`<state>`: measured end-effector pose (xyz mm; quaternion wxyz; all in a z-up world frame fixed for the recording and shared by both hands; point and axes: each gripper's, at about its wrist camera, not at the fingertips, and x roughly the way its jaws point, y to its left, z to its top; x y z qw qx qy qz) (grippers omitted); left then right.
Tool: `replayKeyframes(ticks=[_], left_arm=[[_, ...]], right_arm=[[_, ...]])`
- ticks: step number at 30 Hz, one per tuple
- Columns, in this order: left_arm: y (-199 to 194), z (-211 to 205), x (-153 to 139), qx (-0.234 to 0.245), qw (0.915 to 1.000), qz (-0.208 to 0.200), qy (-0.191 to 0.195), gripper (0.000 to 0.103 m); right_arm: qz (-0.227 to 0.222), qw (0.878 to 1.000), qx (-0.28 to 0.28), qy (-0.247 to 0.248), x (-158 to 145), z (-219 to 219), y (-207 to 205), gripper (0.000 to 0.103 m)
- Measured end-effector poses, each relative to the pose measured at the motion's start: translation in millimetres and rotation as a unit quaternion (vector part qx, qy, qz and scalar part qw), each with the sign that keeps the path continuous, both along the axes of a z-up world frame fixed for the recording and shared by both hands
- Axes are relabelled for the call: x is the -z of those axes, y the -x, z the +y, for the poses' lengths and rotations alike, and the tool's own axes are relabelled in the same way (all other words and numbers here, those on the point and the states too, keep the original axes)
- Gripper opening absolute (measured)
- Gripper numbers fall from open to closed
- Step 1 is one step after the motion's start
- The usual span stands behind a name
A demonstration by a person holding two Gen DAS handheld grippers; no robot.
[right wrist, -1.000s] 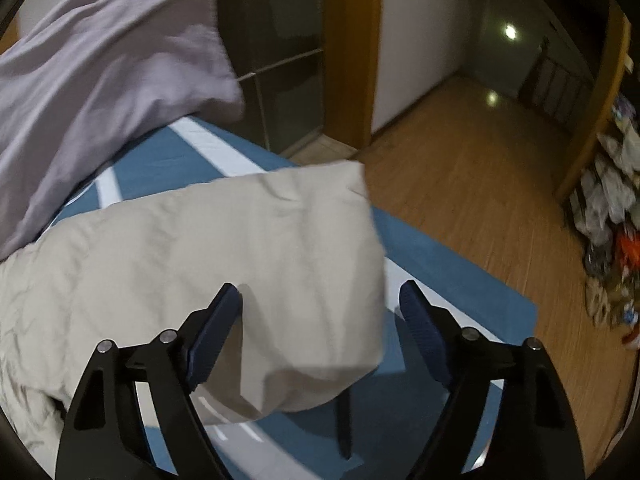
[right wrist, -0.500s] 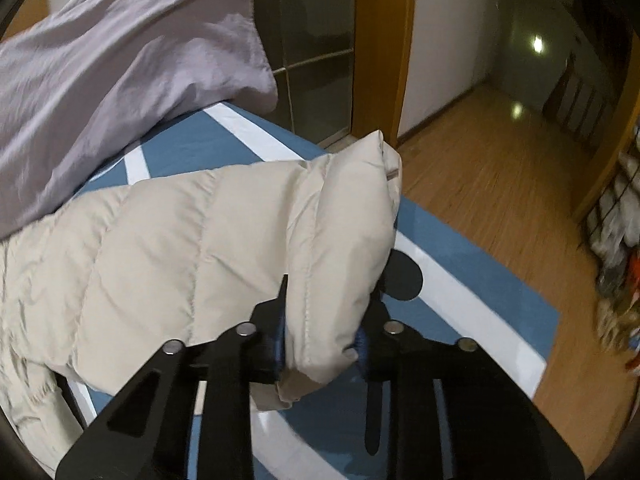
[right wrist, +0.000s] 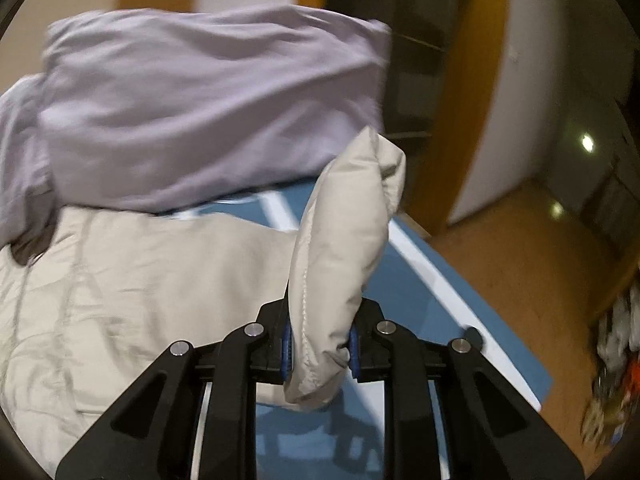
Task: Fold large clothes
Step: 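Carry the held sleeve across the jacket front toward the collar, then release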
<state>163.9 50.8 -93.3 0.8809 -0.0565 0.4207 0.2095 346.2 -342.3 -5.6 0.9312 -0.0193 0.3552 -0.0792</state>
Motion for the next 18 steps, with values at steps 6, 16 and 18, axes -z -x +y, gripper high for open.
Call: replayKeyframes(ticks=[6,16,18], left_arm=[[-0.1,-0.3,0.0,0.0,1.0,0.0,0.002,0.101],[-0.5,-1.0,-0.4,0.0,1.0,-0.002,0.004,0.101],[-0.9,-2.2,-0.6,0.0,1.0,-0.002,0.004,0.101]], right_arm=[[-0.007,0.996,-0.085,0.019,-5.0,76.8,-0.9,0.021],[0.011,0.984,-0.175,0.037,7.9,167.0,8.2,0.021],[0.016,0.982,-0.185,0.031,10.7,176.2,13.1,0.021]])
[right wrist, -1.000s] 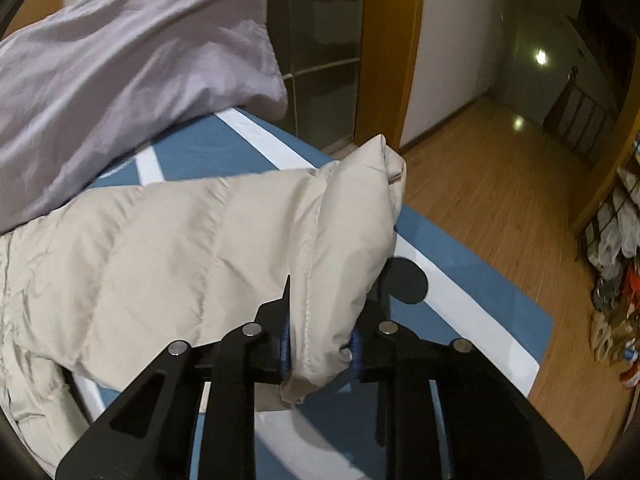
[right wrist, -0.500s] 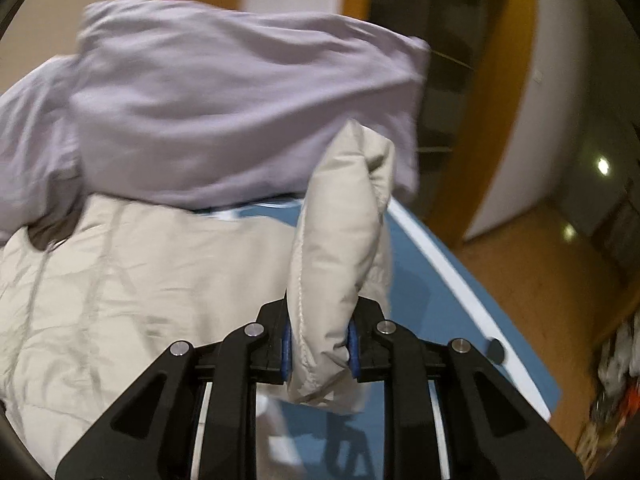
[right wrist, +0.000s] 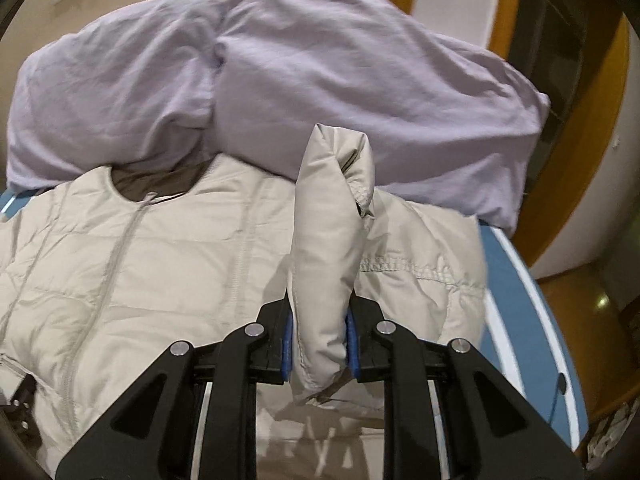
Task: Fold large clothes
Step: 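Carry the held sleeve across the jacket front toward the collar, then release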
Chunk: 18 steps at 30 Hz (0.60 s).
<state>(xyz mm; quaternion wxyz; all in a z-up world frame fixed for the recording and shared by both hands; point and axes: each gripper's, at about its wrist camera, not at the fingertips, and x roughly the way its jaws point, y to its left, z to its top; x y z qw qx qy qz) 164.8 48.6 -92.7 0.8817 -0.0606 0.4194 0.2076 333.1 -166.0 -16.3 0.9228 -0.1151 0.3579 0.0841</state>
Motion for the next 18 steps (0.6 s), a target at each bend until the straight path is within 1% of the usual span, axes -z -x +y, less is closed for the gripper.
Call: replayKeyframes(ticks=[6,14,18], left_arm=[[0.8,0.2,-0.1,0.0,1.0,-0.001,0.002,0.101],[0.6,1.5,-0.2,0.0,1.0,-0.003,0.006,0.101],[0.6,1.6,0.0,0.0,1.0,-0.004,0.009,0.101]], right_arm=[[0.026,0.998,-0.056,-0.023,3.6,45.0,4.5,0.021],[0.076,0.986,-0.129,-0.069,12.6,107.2,10.7,0.021],[0.099,0.981,-0.148,-0.07,23.6,134.6,13.6,0.021]])
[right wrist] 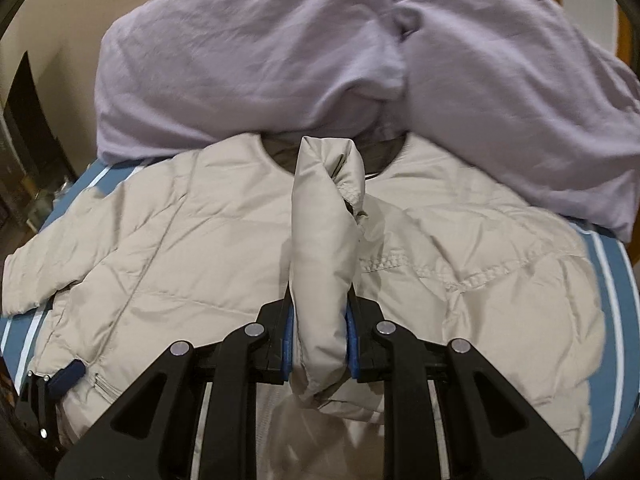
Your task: Fold large clothes
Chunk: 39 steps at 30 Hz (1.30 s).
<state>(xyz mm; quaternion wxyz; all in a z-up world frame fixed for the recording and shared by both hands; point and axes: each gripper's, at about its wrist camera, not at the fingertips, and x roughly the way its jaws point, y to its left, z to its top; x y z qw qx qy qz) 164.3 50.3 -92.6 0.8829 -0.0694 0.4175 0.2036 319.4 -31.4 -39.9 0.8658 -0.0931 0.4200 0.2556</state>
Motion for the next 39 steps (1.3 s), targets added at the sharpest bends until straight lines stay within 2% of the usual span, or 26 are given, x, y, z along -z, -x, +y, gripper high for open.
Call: replayKeyframes(ticks=[7,11,13,14,15,16,17,19,23,28,33,39], left_arm=[[-0.1,-0.1,-0.2,0.0,1.0,-0.001,0.001,0.101],[0.2,0.1,0.4,0.0,1.0,-0.001,0.003,0.101],[0.1,0.0,0.3,0.0,1.0,-0.002,0.003,0.101],[0.0,-0.3,0.3,0.0,1.0,-0.002,0.003,0.101],[-0.1,-0.5,0.3,0.0,1.0,-0.002,0.004,0.101],[0.4,-0.1,0.5,0.0,1.0,-0.002,0.004,0.101],[0.3,-0.4,0.6,0.0,1.0,-0.002,0.004,0.101],[0.3,0.1,0.7,0.0,1.0,-0.002,0.005,0.101],[0.1,-0.1,0.8,0.0,1.0,-0.002,0.006,0.101],[1.5,-0.5,1.7,-0.001,1.0,-0.002,0.009,0.101],[1.8,-0.9,1.6,-0.001,0.9999,-0.003,0.01,0.101],[2.2,0.6,2.2,-0.002,0.9999,-0.005,0.013,0.101]], right_arm=[[0.032,0.999,-0.013,-0.004,14.4,26.7,-5.7,0.021],[0.066,0.998,-0.016,-0.017,27.3,31.3,-14.2,0.024],[0.081,0.996,-0.018,-0.035,25.2,26.6,-15.5,0.031],[0.088,0.995,-0.019,-0.044,22.9,24.2,-15.4,0.039],[0.094,0.994,-0.021,-0.056,18.9,21.0,-15.1,0.052],[0.095,0.993,-0.022,-0.067,13.9,17.1,-14.9,0.057],[0.085,0.993,-0.02,-0.079,6.7,12.1,-13.9,0.061],[0.047,0.995,-0.01,-0.083,-6.9,1.4,-11.7,0.061],[-0.001,0.998,0.028,-0.049,-8.8,-11.6,-17.9,0.061],[0.006,0.999,0.046,-0.001,21.0,-10.6,-28.5,0.061],[-0.001,0.999,0.039,0.031,38.3,-1.7,-28.5,0.078],[-0.012,0.997,0.039,0.065,54.4,9.0,-30.4,0.086]])
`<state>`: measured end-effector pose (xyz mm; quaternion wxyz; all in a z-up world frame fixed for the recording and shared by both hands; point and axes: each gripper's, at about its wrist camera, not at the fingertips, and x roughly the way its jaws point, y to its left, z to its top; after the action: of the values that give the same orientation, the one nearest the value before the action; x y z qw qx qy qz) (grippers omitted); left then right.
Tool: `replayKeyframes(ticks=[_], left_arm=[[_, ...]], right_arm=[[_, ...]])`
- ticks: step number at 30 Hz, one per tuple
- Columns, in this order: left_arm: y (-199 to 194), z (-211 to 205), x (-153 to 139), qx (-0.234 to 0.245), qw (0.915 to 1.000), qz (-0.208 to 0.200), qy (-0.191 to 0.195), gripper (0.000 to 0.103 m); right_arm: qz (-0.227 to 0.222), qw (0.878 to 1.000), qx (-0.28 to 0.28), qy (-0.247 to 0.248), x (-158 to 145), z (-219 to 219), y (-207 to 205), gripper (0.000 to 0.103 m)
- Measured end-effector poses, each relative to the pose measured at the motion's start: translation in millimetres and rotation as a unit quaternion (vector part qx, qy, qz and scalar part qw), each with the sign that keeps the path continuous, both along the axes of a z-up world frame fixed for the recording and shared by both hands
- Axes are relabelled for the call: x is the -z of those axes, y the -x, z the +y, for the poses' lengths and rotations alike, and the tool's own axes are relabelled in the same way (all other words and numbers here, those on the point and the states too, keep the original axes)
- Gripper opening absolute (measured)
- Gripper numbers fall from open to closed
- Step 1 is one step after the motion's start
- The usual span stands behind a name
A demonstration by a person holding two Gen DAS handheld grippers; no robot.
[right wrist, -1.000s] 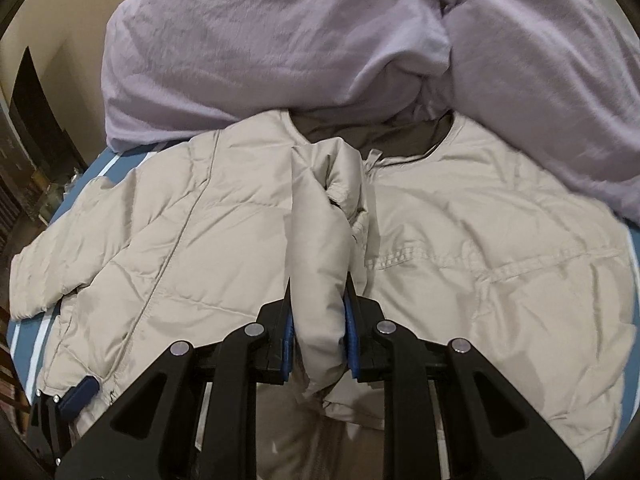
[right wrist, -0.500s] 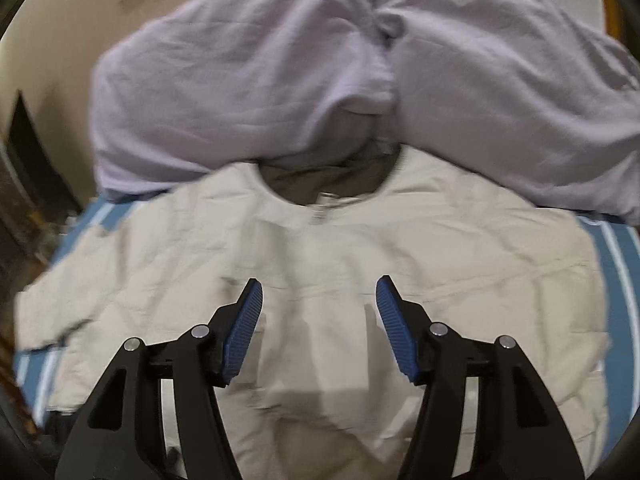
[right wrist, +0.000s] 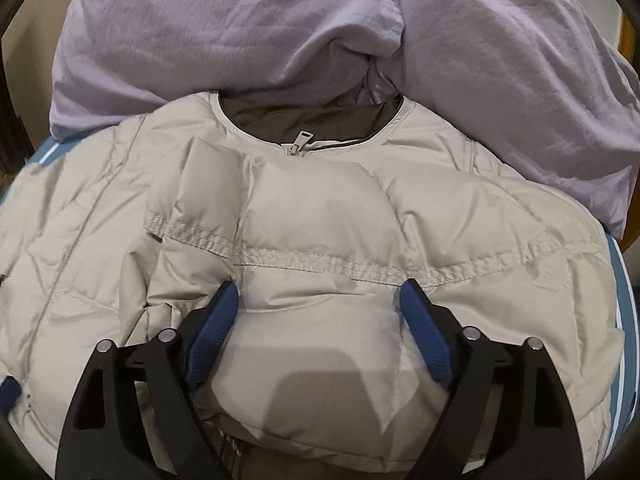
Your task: Fold large clothes
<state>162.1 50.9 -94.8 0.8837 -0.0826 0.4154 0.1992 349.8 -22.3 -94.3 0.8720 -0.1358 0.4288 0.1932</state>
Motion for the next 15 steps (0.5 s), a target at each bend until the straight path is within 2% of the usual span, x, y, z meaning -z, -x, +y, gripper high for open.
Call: replayKeyframes(ticks=[11,15], left_arm=[[-0.4,1.3,-0.1,0.0,1.0,0.0,0.0,0.101],[-0.4,1.7,-0.4,0.0,1.0,0.002,-0.003,0.101]], right_arm=[[0.002,1.0,0.02,-0.014,-1.8,-11.0,-6.5,0.101],[0.003,1.0,0.025,-0.013,-2.9,-12.1,-8.3,0.102]])
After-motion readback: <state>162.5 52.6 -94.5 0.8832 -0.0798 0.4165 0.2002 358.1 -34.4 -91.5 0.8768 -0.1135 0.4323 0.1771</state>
